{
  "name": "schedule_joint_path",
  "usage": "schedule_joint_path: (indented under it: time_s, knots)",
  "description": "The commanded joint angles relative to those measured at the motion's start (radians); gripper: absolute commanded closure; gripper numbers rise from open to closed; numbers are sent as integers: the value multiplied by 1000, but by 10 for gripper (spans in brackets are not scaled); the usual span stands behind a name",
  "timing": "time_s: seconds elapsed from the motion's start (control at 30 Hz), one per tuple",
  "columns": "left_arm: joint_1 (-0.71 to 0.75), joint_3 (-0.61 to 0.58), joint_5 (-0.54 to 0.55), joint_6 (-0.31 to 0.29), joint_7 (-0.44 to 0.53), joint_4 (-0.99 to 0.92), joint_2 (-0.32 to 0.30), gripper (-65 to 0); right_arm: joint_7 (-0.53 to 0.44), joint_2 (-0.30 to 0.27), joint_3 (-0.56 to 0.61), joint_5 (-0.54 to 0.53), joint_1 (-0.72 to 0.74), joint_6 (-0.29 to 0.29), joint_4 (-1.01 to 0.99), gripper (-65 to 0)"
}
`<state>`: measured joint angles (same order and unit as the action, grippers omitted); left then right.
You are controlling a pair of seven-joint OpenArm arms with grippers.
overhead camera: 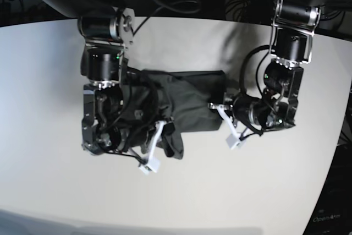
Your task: Fold the T-shirt properly
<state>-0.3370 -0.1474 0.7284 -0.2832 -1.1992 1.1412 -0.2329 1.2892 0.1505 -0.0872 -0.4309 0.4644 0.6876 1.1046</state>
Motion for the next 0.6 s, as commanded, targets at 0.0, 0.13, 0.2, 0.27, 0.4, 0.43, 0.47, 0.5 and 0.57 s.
schedule_joint_path:
  time_s: [0.0, 0.13, 0.2, 0.27, 0.4, 0.43, 0.47, 0.5, 0.57]
  knots:
    - [-23, 2, 50, 0, 3, 35, -7, -17, -15, 5, 4, -32, 29, 11, 18, -7]
    - [-23, 70, 124, 3, -28, 86, -12, -17, -15, 4, 4, -32, 29, 11, 18, -7]
    - [-23, 114, 125, 0, -54, 112, -12, -17, -15, 4, 4, -32, 29, 11, 18, -7]
    - [-23, 147, 124, 3, -80, 138, -12, -17, -15, 4, 4, -30, 29, 11, 18, -7]
    - [-21, 182, 121, 5, -136, 165, -39, -17, -15, 4, 4, -30, 30, 11, 19, -7]
    - [-17, 179, 121, 5, -140, 165, -55, -17, -15, 4, 4, -30, 32, 11, 19, -7]
    - [-4, 176, 121, 5, -140, 165, -69, -17, -15, 5, 4, -30, 33, 11, 19, -7]
    - [5, 176, 119, 5, -140, 165, -81, -17, -16, 5, 2, -30, 35, 11, 19, -7]
    - [13, 174, 92, 5, -140, 164, -102, -17, -21, 7, 2, -30, 37, 11, 19, -7]
